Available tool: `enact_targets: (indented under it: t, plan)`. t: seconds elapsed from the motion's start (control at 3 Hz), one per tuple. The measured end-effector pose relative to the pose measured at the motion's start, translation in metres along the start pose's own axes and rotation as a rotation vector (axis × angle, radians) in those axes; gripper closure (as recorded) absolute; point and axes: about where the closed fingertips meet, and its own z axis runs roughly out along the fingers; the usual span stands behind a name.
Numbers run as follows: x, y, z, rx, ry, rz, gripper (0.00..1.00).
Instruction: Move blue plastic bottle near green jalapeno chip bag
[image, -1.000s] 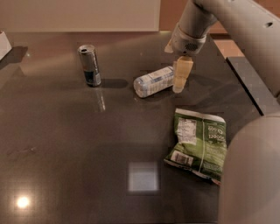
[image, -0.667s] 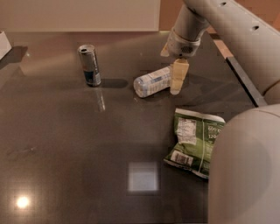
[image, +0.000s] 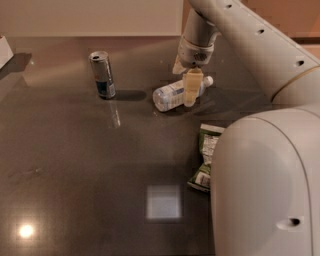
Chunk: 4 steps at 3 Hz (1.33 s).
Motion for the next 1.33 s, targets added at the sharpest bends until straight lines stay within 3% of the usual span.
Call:
enact_targets:
  t: [0.67, 1.0, 1.33]
  plan:
    - [-0.004, -0.005, -0.003, -0.001, 0.021, -0.048, 0.64]
    - [0.000, -0.001, -0.021, 0.020, 0.009, -0.066, 0.88]
    - [0.010, 0.010, -0.047, 0.045, -0.004, -0.068, 1.00]
